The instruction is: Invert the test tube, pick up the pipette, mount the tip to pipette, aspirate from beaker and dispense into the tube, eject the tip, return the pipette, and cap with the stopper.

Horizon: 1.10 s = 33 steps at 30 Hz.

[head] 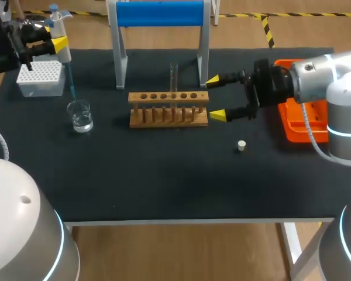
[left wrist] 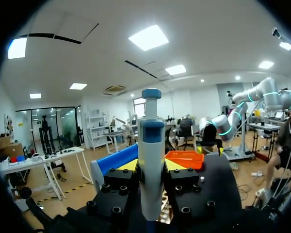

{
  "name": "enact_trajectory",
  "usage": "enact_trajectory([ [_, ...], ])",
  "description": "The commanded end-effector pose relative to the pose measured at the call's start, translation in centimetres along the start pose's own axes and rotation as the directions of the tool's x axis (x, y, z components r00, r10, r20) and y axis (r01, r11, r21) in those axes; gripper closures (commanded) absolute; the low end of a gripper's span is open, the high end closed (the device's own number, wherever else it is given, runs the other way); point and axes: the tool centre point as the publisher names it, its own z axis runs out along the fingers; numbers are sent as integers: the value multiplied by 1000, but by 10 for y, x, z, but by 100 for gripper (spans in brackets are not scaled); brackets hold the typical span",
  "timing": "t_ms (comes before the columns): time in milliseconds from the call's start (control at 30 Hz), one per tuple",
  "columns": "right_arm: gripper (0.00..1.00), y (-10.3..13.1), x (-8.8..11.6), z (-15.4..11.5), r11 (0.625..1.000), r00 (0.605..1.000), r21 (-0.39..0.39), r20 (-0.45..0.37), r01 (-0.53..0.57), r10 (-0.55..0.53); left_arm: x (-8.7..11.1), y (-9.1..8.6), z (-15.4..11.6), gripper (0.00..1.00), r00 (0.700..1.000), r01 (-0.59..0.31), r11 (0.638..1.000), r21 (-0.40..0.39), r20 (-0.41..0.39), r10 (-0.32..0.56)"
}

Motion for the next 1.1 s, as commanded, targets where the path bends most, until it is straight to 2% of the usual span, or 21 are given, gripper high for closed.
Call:
enact_trajectory([
  [33,0,8,3,22,999,1000,36,8,1,-1,0,0,0,100,1000,-1,1000,2,0,1],
  [533,0,31,18,101,995,999,96,42,-6,2,0,0,0,100,1000,-1,1000,2,0,1],
  [700,0,28,23,128,993,998,113,56,-44,38,0,0,0,100,1000,-1,1000,2,0,1],
  [1100,0,17,19,170,983,978,144,190,-115,87,0,0,0,100,1000,-1,1000,2,0,1],
])
